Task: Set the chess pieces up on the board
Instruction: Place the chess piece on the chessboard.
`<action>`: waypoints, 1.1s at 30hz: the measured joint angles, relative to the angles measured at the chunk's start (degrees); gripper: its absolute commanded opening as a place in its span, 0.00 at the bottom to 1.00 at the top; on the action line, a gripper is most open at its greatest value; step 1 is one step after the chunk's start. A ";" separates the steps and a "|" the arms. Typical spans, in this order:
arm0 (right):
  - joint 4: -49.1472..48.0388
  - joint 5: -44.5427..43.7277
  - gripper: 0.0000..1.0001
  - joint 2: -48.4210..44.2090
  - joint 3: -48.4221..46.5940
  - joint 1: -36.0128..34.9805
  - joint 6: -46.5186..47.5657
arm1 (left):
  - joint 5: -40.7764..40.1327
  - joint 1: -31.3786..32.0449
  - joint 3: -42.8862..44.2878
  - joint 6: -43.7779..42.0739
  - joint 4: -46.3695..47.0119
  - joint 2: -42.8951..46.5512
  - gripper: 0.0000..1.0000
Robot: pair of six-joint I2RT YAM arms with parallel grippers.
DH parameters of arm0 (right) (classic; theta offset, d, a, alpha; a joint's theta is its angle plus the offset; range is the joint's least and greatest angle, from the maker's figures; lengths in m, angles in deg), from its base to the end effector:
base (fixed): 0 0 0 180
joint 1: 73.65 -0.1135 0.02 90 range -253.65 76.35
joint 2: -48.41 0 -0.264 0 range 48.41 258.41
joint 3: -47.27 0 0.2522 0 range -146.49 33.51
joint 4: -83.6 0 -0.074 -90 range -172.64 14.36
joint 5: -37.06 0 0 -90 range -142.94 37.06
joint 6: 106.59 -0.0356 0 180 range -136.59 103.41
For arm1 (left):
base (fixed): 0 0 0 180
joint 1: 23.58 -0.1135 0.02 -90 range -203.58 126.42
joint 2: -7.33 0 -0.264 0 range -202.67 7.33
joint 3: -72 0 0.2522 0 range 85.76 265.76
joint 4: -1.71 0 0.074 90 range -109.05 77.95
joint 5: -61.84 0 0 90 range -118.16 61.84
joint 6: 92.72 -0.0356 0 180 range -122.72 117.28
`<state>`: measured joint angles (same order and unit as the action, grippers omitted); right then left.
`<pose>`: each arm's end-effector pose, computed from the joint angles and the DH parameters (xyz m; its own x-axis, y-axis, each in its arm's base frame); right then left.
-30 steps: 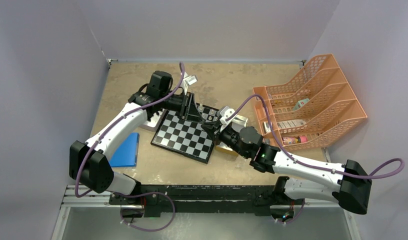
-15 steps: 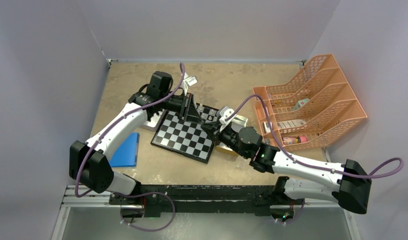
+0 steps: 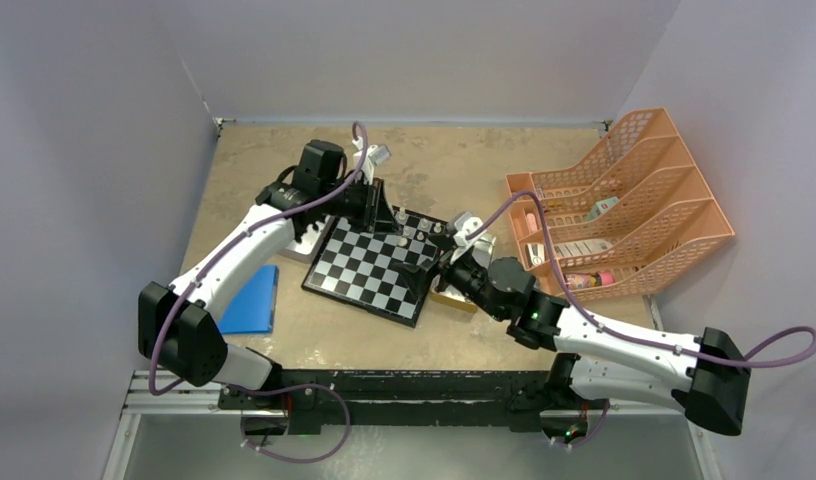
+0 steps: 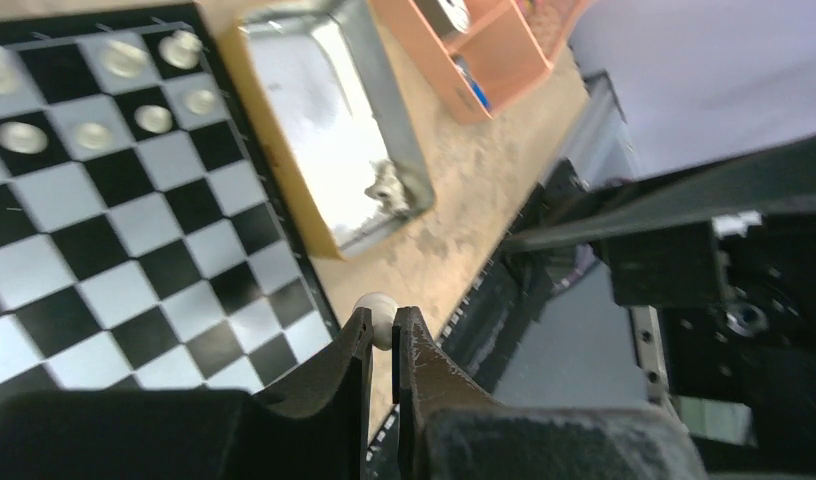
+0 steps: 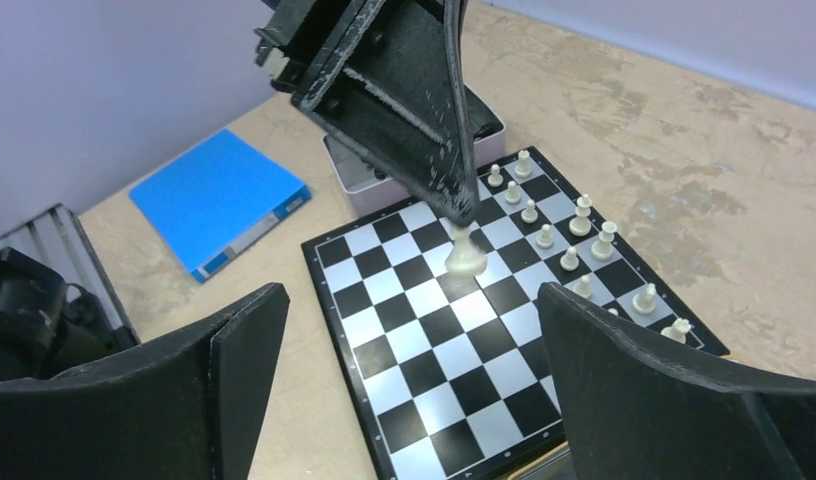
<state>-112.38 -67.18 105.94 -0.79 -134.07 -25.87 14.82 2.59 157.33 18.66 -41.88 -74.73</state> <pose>0.1235 0.1999 0.3070 -0.0612 0.2087 -0.9761 -0.7219 0.6661 0.1877 0.2690 -0.1592 0.3246 -0.8285 0.1099 -0.5492 0.5232 0.5020 -0.6887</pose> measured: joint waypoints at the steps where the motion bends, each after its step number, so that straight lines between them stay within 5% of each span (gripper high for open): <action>1: 0.11 -0.09 0.99 -0.42 0.15 0.00 -0.22 | -1.68 0.00 0.33 0.02 -0.02 0.00 0.00; 9: 2.21 -2.91 0.99 -7.85 3.34 0.00 -3.82 | -21.40 -0.02 5.79 -0.42 0.74 -1.36 0.00; 18: 4.42 -4.11 0.99 -13.07 6.03 0.00 -6.58 | -36.96 -0.46 11.37 -2.75 5.88 -12.39 0.00; 33: 8.37 -4.28 0.99 -17.20 6.05 0.00 -7.69 | -41.88 -4.83 10.36 -2.97 14.12 -24.83 0.00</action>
<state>-104.01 -71.46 88.74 5.26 -134.07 -33.56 -27.06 -2.24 167.69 15.69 -27.76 -99.56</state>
